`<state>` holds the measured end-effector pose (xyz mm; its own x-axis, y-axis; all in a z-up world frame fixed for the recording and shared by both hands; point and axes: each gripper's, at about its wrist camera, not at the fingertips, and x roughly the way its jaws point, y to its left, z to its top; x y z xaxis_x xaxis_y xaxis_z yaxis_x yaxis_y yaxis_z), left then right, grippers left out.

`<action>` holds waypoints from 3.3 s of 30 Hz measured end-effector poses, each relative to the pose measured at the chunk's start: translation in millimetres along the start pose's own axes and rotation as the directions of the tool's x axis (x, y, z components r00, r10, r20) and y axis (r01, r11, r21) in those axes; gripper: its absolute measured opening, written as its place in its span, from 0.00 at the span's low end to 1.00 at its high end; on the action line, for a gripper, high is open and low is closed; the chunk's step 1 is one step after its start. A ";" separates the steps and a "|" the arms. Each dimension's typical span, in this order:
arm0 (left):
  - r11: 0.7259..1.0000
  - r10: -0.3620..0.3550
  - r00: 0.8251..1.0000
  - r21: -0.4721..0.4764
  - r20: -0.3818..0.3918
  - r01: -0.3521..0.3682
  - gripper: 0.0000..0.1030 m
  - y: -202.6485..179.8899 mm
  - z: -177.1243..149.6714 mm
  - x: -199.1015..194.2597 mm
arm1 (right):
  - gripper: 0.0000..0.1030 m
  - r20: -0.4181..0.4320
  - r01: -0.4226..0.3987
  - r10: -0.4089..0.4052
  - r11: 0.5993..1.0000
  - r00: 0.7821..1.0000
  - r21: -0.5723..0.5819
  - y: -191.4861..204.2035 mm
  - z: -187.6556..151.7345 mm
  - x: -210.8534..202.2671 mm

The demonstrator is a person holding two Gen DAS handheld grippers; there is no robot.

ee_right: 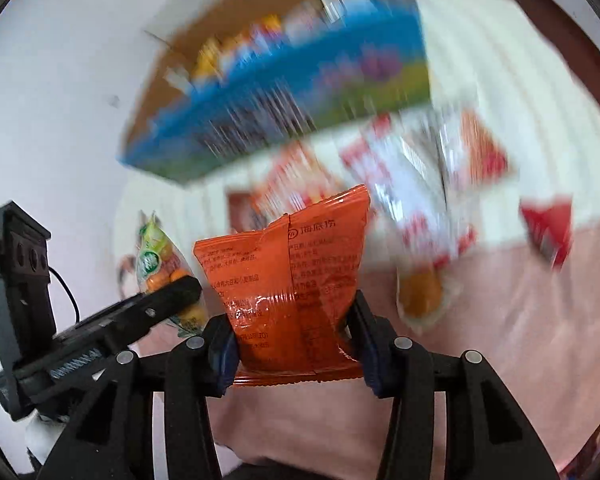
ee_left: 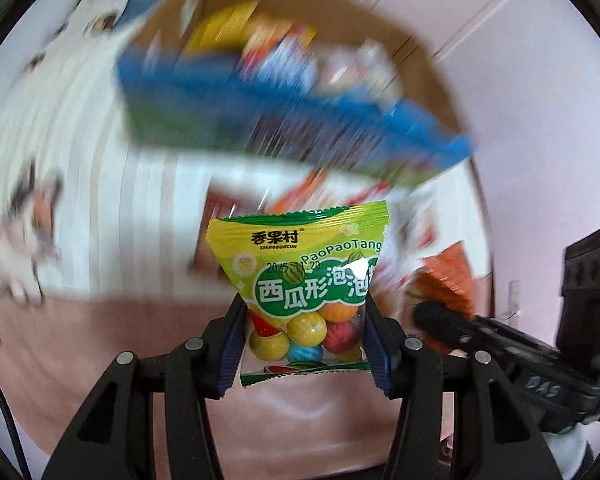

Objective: Organize snacks
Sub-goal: 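Carry both bags over the cardboard box and open both tools, then move both tools back over the remaining snacks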

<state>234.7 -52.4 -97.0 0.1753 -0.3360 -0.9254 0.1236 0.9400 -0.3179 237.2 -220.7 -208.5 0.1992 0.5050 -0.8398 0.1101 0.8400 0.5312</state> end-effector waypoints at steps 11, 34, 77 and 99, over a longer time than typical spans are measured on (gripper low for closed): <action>0.983 0.132 0.989 0.118 0.071 -0.140 0.49 -36.7 143.7 -23.2 | 0.50 0.164 0.024 -0.004 0.993 0.986 -0.118 57.0 134.2 -52.4; 0.961 0.275 0.945 0.055 -0.176 -0.269 0.77 25.2 187.2 119.0 | 0.80 -0.109 0.187 -0.201 0.974 0.973 -0.126 40.0 207.1 104.5; 0.952 0.293 0.867 -0.037 0.403 -0.305 0.90 -35.6 21.2 -75.7 | 0.94 0.379 0.319 -0.237 0.933 0.894 -0.168 76.2 67.1 -80.1; 0.945 0.327 0.940 0.047 -0.097 -0.324 0.90 25.1 7.0 137.0 | 0.83 0.044 0.219 -0.216 0.974 0.975 -0.053 -36.1 47.0 60.4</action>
<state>268.6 -75.3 -230.3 0.1107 -0.0031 -0.9939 0.1063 0.9943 0.0087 291.0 -229.9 -273.2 0.2133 0.3021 -0.9291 0.0989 0.9394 0.3281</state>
